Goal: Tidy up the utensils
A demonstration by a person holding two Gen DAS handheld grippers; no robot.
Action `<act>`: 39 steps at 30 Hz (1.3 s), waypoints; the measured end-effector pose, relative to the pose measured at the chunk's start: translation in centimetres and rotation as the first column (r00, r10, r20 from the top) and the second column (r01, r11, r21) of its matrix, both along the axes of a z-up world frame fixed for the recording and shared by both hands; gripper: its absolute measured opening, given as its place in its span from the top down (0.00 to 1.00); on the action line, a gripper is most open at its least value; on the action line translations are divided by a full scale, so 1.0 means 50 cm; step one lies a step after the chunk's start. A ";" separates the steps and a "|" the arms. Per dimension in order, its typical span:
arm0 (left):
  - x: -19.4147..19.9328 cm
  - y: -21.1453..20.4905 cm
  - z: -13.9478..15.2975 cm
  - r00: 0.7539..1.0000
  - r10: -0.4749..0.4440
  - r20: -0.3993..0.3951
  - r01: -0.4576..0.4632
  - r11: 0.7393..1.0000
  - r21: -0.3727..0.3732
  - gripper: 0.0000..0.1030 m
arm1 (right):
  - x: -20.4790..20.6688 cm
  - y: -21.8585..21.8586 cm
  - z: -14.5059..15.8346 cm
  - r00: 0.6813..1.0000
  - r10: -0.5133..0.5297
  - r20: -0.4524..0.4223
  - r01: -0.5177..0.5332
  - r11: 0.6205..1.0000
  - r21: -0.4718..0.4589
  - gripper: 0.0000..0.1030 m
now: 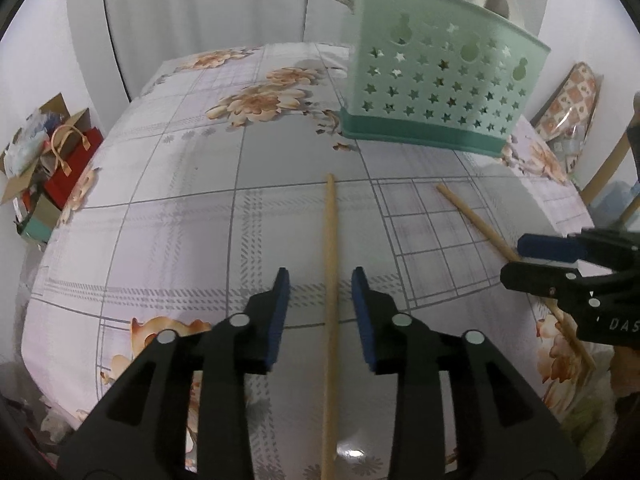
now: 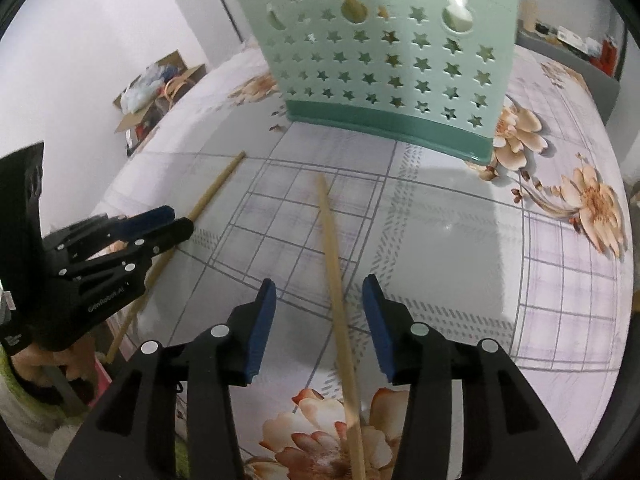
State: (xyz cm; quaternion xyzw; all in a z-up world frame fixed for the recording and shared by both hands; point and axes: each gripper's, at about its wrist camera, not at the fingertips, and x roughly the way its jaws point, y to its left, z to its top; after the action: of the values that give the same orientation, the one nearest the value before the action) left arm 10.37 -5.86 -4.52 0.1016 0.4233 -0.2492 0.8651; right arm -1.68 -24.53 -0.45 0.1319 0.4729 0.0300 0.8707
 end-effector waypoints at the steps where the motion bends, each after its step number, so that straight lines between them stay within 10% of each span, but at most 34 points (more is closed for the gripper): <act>1: 0.005 0.002 -0.001 1.000 0.002 -0.008 -0.002 1.000 -0.010 0.65 | 0.000 -0.001 0.000 1.000 -0.004 0.001 0.004 1.000 0.003 0.57; 16: 0.047 0.042 -0.007 0.993 0.098 -0.064 -0.108 0.980 -0.165 0.08 | -0.010 -0.013 -0.001 0.999 -0.031 0.012 0.030 0.997 0.065 0.54; 35: 0.046 0.047 -0.012 0.989 0.130 -0.073 -0.140 0.977 -0.162 0.08 | 0.007 -0.017 0.004 0.999 -0.045 0.026 0.044 0.998 0.047 0.53; 39: 0.046 0.055 -0.012 0.988 0.129 -0.080 -0.142 0.971 -0.191 0.08 | 0.031 0.005 0.004 0.999 -0.031 0.040 0.033 0.998 -0.057 0.71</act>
State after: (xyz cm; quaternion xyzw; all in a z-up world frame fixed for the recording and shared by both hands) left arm 12.70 -3.11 -5.11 -0.0219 0.4315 -0.2332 0.8712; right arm -0.13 -24.29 -0.25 0.1135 0.4545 0.0049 0.8835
